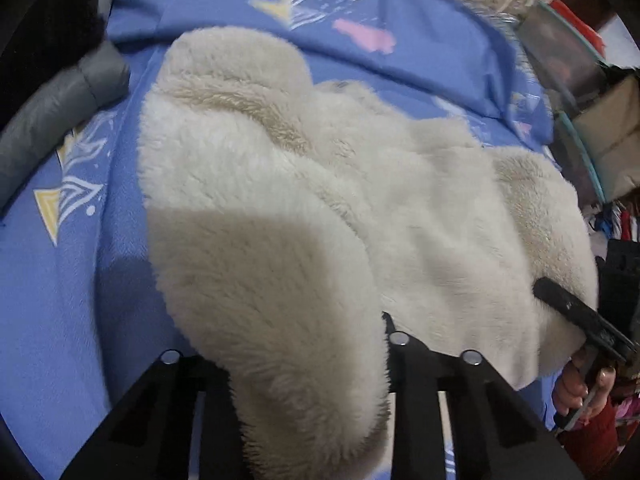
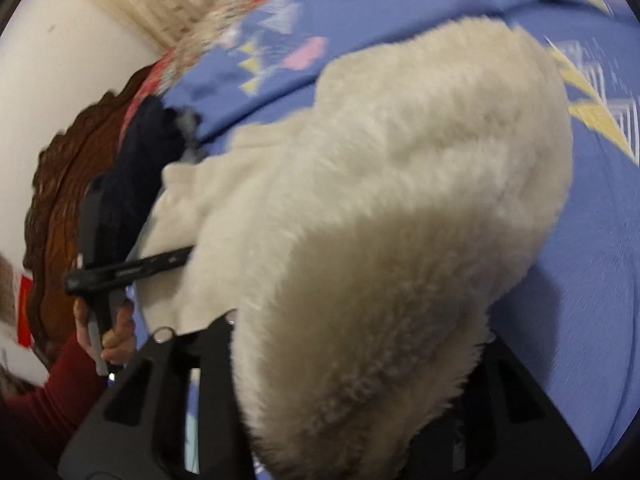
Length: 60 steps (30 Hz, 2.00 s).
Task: Fold large clothes
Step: 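Lift the folded jacket with both grippers and carry it toward the clothes stack, then lower the folded jacket onto the black clothes stack and open both grippers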
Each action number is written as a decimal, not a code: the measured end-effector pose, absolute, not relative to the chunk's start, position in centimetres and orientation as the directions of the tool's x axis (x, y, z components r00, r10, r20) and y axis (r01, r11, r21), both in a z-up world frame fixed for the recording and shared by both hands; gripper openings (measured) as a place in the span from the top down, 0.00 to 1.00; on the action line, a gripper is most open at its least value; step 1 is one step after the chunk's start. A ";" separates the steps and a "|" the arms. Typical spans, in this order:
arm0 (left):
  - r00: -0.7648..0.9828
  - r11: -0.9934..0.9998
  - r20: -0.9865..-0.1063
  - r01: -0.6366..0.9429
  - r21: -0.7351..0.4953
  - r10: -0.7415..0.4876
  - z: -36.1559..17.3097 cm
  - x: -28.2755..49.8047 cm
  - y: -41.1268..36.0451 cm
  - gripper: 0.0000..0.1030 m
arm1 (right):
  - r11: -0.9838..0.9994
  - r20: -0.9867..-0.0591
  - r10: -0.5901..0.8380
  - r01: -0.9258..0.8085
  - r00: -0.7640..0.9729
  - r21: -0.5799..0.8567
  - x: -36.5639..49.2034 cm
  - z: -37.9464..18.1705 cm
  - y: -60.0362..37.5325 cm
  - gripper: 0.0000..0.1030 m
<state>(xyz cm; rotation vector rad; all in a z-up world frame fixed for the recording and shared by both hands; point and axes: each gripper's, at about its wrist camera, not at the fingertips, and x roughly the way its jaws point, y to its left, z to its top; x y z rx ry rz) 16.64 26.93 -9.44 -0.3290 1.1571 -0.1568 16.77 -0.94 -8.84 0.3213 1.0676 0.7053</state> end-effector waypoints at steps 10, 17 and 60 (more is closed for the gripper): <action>0.561 0.914 -0.748 0.043 -0.403 -0.355 -0.3 5.2 29.3 0.53 | 0.644 -0.609 0.729 -0.614 0.311 0.457 8.0 3.9 5.5 0.66; 0.777 0.934 -0.601 -0.048 -0.353 -0.188 10.6 -0.3 42.2 0.53 | 0.520 -0.541 0.794 -0.771 0.278 0.367 8.3 13.5 17.0 0.66; 0.575 0.736 -0.648 -0.676 -0.033 0.499 6.8 -17.2 51.0 0.01 | 0.684 -0.708 0.601 -0.696 0.370 0.217 -4.0 3.2 31.8 0.08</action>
